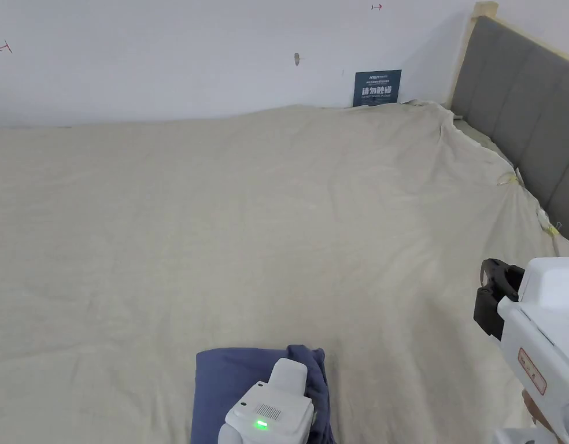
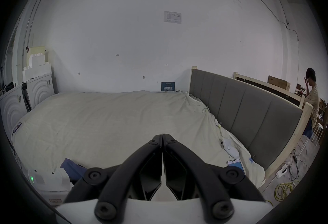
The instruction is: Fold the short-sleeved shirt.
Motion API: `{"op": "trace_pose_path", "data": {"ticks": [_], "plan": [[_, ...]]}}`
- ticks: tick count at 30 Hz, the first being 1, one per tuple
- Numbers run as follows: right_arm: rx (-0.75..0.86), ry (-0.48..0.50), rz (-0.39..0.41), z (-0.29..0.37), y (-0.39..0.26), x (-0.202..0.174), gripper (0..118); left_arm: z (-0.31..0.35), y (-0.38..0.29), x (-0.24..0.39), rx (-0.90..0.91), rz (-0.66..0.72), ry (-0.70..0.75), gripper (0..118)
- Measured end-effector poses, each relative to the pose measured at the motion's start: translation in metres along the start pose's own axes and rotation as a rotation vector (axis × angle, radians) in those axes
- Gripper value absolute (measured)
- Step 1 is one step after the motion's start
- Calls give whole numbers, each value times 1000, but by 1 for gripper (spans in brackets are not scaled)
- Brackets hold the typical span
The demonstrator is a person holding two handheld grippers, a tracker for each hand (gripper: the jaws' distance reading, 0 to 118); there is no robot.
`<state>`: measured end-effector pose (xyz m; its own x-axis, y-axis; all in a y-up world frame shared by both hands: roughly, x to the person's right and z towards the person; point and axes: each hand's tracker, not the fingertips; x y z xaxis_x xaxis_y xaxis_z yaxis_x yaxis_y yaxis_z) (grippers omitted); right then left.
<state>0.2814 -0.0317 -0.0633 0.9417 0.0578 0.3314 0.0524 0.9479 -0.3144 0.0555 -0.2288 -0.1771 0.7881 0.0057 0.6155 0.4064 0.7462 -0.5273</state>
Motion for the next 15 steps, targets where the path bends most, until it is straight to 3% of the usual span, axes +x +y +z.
{"op": "trace_pose_path", "data": {"ticks": [8,15], "plan": [[1,-4,6,6,2,-2,0,-2,0,26,16,-56,-7,0],[13,-11,6,12,5,0,0,8,11,20,50,24,-52,0]]}}
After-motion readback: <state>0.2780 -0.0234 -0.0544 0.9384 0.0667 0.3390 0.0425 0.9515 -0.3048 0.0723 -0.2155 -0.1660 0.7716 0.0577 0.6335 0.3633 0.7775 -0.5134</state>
